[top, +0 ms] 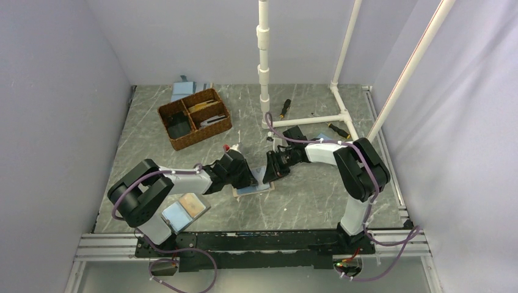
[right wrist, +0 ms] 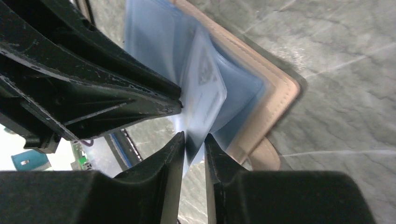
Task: Take the credit cards out of the card holder
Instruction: Pick up the card holder from the center of the board.
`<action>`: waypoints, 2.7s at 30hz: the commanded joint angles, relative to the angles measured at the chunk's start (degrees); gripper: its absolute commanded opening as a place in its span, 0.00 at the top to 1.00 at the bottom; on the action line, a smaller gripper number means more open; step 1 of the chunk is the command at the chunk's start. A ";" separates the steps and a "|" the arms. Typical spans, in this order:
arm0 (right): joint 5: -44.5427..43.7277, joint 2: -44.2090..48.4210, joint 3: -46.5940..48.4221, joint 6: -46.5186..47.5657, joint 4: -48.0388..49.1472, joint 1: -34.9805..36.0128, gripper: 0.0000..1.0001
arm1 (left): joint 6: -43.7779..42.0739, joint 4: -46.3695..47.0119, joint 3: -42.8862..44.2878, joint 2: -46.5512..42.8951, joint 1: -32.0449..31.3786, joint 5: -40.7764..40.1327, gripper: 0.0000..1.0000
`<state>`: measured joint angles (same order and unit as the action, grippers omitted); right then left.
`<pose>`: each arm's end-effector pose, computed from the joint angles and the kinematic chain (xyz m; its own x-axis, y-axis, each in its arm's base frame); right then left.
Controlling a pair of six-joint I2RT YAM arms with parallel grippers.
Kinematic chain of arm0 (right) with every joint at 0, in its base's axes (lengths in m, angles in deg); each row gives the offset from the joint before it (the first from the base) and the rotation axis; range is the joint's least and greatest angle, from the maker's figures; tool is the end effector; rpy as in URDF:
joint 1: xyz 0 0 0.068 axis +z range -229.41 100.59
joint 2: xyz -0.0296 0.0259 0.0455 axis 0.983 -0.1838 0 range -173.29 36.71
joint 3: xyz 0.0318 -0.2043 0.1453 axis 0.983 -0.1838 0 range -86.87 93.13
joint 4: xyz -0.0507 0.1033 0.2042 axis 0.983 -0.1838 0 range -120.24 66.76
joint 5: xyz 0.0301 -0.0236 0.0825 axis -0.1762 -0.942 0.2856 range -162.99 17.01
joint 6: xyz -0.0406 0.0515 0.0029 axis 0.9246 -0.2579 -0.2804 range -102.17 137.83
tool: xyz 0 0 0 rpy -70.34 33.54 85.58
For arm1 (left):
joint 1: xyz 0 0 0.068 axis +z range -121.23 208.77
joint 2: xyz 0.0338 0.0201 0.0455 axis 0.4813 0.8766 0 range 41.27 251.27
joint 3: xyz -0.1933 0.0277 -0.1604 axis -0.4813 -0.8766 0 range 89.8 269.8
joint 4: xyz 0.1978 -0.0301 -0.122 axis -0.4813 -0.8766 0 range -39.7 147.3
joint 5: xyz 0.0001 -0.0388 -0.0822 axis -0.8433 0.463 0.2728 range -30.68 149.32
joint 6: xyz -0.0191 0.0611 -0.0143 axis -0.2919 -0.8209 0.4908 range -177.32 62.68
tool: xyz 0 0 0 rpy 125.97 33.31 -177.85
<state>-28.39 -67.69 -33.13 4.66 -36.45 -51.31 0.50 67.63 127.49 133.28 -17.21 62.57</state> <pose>0.2586 0.1791 0.1206 -0.9097 -0.3018 -0.2853 -0.4118 0.5661 0.7141 0.2017 -0.2130 0.1290 -0.8886 -0.2965 -0.3499 -0.0111 0.7766 -0.6299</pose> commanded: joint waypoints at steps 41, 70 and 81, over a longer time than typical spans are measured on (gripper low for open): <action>10.55 -3.52 4.34 -8.52 6.53 0.77 0.74 | 2.83 18.59 -11.66 -5.26 1.65 8.93 0.29; 10.42 -8.57 9.37 -12.85 8.81 -0.17 0.86 | -4.18 10.74 -10.73 -9.92 2.04 9.24 0.21; 13.78 -7.04 9.37 -13.19 9.68 1.71 0.83 | -3.26 0.85 -6.75 -9.54 2.16 3.23 0.11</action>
<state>-17.24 -76.66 -25.51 -7.93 -29.13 -50.55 -2.10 74.98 118.75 124.29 -15.20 69.98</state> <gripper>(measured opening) 0.162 0.884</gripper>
